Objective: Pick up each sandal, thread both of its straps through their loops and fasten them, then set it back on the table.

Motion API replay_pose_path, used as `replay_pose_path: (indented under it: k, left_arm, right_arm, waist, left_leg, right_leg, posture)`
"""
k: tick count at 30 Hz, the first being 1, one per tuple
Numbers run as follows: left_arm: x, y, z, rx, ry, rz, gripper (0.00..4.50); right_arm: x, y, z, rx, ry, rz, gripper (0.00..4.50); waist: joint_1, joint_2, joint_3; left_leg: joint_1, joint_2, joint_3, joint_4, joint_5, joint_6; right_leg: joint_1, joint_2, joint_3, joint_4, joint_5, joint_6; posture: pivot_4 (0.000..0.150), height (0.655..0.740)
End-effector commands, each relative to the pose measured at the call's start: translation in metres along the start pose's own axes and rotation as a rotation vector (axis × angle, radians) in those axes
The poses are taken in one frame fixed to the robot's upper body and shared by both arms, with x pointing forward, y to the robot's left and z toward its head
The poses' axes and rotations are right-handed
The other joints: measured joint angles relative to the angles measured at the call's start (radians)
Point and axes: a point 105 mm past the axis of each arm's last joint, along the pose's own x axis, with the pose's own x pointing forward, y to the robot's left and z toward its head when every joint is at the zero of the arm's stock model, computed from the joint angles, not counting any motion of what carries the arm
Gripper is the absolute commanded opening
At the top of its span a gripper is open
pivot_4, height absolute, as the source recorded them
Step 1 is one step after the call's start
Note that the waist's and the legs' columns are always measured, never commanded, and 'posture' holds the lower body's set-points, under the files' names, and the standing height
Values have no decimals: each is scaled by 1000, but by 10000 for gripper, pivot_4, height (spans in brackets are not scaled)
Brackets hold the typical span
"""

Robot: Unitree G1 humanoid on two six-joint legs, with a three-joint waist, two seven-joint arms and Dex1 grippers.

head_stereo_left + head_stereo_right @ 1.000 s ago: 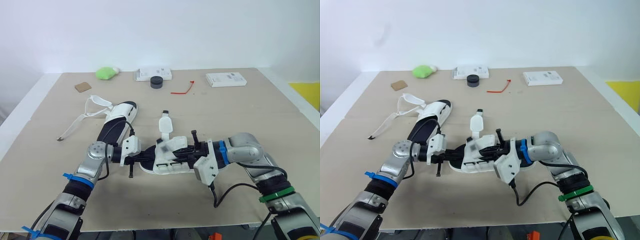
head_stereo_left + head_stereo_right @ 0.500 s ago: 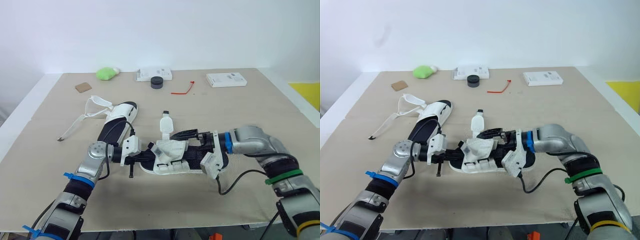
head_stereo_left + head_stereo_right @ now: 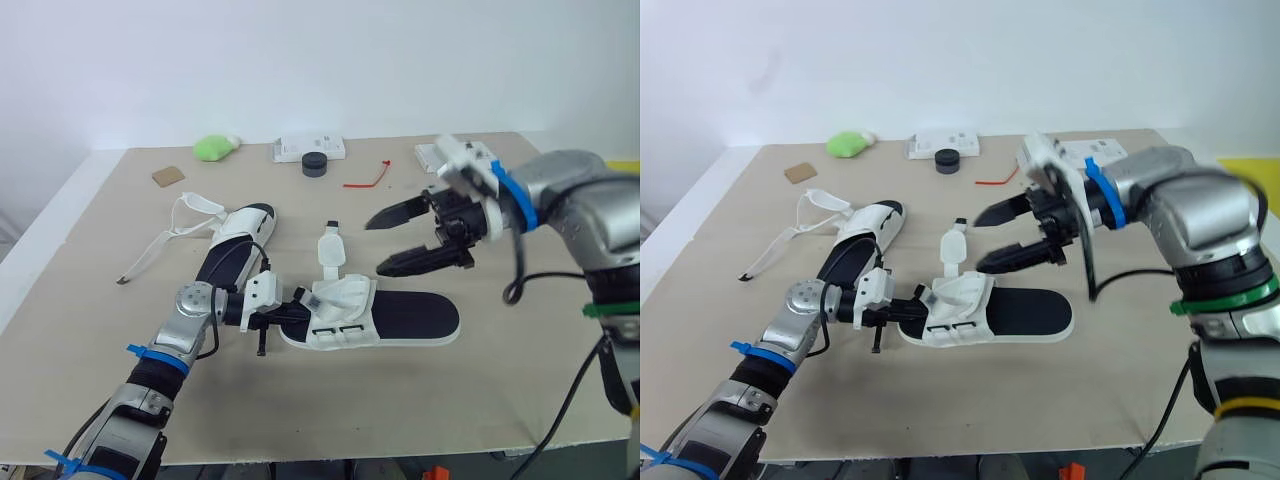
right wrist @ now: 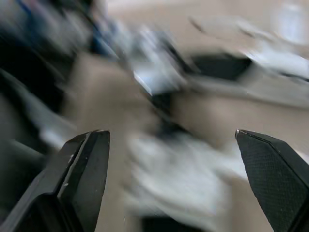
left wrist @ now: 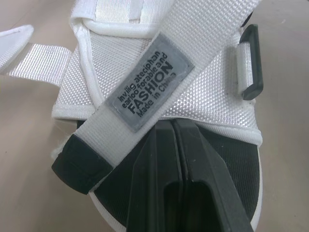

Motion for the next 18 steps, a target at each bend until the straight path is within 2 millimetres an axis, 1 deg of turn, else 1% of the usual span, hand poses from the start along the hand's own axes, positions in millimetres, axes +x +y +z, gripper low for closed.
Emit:
replay_pose_path:
  k: [1, 2, 4, 5, 6, 9, 10, 12, 14, 16, 18]
  left_arm:
    - [2, -46, -70, -233, 225, -114, 0]
    - [3, -46, -70, -233, 224, -113, 0]
    - [3, -46, -70, -236, 222, -110, 0]
    - [4, -46, -70, -237, 220, -109, 0]
    - [5, -47, -70, -238, 218, -107, 0]
    - [7, -48, -70, -244, 209, -100, 0]
    - [8, -48, -70, -246, 207, -99, 0]
    - [8, -49, -71, -249, 204, -98, 0]
    - [10, -49, -71, -252, 202, -97, 0]
    - [11, -50, -72, -255, 200, -98, 0]
    - [12, -51, -72, -256, 198, -98, 0]
  right_arm:
    - [15, 4, 4, 270, 43, 19, 44608]
    - [20, 2, 3, 296, 58, 1, 44608]
    - [34, -8, -7, 357, 125, -55, 44608]
    - [38, -8, -13, 375, 153, -56, 44608]
    - [43, -9, -20, 391, 190, -60, 44608]
    - [56, -18, -52, 438, 299, -127, 44608]
    - [59, -21, -59, 447, 322, -146, 44608]
    - [63, -24, -68, 456, 350, -171, 44608]
    - [66, -29, -72, 463, 364, -194, 44608]
    - [71, -37, -69, 474, 361, -215, 44608]
    - [73, -44, -63, 474, 347, -226, 44608]
  waist:
    - [1, 0, -1]
    - [2, 0, -3]
    - [2, -6, -5]
    - [2, -8, -6]
    - [3, -8, -5]
    - [3, -9, -6]
    - [3, -10, -6]
    - [3, -10, -6]
    - [3, -9, -6]
    - [2, -9, -7]
    - [3, -9, -7]
  left_leg:
    - [0, 0, 0, 0, 0, 0]
    - [-1, 0, -1, 0, 0, 0]
    - [-2, -1, -2, 0, 0, -1]
    - [-3, -1, -3, 0, -1, -1]
    - [-3, -1, -3, 0, -1, -2]
    - [-4, -5, -4, 0, -1, -2]
    - [-4, -6, -5, 0, -1, -2]
    - [-5, -7, -6, 1, -1, -2]
    - [-5, -7, -7, 1, -1, -1]
    - [-5, -7, -7, 1, -1, -1]
    - [-5, -7, -8, 2, 0, -1]
  right_leg:
    - [0, 0, -1, 0, 0, 0]
    - [0, -1, -2, 0, 0, 0]
    - [-1, -1, -4, 0, -1, -1]
    - [-1, -1, -5, 0, -1, -1]
    - [-1, -1, -5, 0, -2, -1]
    - [-1, -3, -5, 0, -3, 1]
    - [0, -3, -5, 0, -4, 2]
    - [0, -3, -5, 0, -4, 3]
    - [0, -3, -5, 0, -3, 4]
    - [0, -3, -5, 0, -3, 4]
    - [0, -3, -6, 0, -3, 4]
  posture:
    - [1500, 7400]
    - [1500, 7400]
    - [1500, 7400]
    - [1500, 7400]
    - [1500, 7400]
    - [1500, 7400]
    - [1500, 7400]
    - [1500, 7400]
    - [1500, 7400]
    - [1500, 7400]
    - [1500, 7400]
